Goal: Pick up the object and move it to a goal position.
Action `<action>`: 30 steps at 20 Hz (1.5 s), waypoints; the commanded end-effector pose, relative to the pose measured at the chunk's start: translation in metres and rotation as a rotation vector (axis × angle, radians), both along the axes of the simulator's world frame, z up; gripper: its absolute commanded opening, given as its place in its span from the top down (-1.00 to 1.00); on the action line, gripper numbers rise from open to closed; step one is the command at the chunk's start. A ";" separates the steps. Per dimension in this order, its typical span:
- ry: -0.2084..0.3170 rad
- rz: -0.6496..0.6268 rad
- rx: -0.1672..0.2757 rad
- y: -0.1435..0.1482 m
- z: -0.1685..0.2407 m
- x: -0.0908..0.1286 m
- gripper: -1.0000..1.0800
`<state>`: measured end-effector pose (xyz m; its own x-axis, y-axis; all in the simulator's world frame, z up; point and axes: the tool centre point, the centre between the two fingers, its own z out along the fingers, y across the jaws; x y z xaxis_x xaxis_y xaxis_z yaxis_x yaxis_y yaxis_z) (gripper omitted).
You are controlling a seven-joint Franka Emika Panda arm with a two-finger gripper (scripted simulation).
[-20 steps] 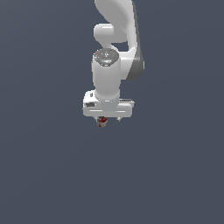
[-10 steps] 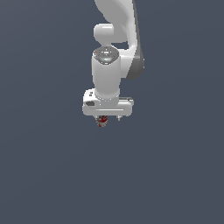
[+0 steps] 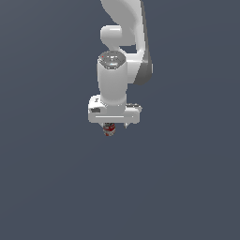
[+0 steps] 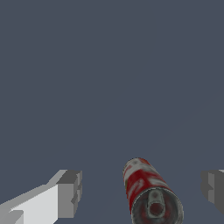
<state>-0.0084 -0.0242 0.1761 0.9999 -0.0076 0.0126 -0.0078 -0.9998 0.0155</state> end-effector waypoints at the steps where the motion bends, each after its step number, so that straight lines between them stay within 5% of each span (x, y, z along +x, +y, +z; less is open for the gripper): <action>1: 0.002 0.000 0.002 -0.004 -0.005 -0.007 -0.92; 17: 0.011 0.003 0.014 -0.035 -0.045 -0.075 -0.92; 30: 0.012 0.002 0.015 -0.037 -0.060 -0.082 -0.92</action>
